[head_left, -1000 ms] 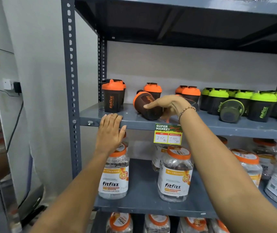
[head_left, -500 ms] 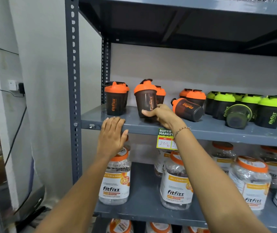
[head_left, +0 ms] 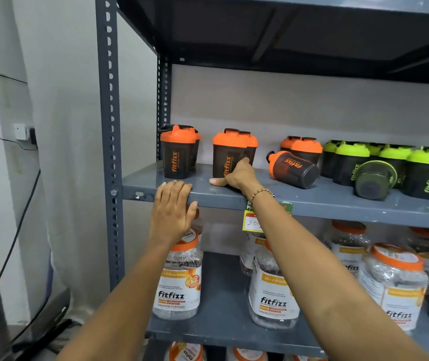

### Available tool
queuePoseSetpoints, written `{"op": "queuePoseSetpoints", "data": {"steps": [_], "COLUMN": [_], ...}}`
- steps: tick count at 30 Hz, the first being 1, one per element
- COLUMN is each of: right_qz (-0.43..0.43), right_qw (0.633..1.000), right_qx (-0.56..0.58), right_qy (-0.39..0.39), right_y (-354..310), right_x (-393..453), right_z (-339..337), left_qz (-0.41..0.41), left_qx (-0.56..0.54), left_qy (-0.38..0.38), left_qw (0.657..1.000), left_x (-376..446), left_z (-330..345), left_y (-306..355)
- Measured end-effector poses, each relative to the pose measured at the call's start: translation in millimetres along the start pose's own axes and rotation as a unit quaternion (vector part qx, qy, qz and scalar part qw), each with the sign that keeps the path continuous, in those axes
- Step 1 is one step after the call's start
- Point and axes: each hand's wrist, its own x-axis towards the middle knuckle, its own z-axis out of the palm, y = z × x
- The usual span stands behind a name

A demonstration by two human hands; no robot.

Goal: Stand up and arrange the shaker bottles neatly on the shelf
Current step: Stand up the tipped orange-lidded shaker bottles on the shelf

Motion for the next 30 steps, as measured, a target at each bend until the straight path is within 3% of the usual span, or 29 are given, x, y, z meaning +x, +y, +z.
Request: {"op": "queuePoseSetpoints", "data": {"steps": [6, 12, 14, 17, 19, 22, 26, 30], "right_qz": [-0.017, -0.033, -0.056, -0.084, -0.076, -0.008, 0.023, 0.021], "right_qw": [0.999, 0.994, 0.996, 0.985, 0.974, 0.975, 0.988, 0.994], "right_qx": [-0.011, 0.073, 0.063, -0.043, -0.109, -0.179, -0.147, -0.105], "right_qy": [-0.030, -0.069, -0.013, 0.146, 0.184, 0.133, 0.035, 0.034], "right_y": [4.8, 17.2, 30.8, 53.6, 63.5, 74.8, 84.5, 92.1], "right_x": [-3.5, -11.7, -11.0, -8.4, -7.1, -0.1, 5.0, 11.1], "right_z": [-3.1, -32.8, -60.4, -113.3, -141.8, -161.3, -160.9, -157.5], "left_qz": [-0.032, -0.106, -0.078, -0.023, 0.014, 0.032, 0.007, 0.016], "left_qx": [0.000, -0.042, -0.056, -0.070, -0.064, -0.042, 0.008, 0.043], "left_qy": [-0.039, -0.055, -0.067, -0.097, -0.124, -0.155, -0.139, -0.114], "left_qw": [0.999, 0.992, 0.993, 0.993, 0.990, 0.987, 0.990, 0.992], "left_x": [1.7, 4.7, 6.4, 15.6, 22.6, 27.2, 26.7, 26.7], "left_z": [-10.6, -21.2, -22.4, -23.2, -20.0, -12.4, -5.2, -3.1], "left_y": [9.6, 34.7, 49.3, 79.5, 101.7, 125.3, 132.7, 133.2]}}
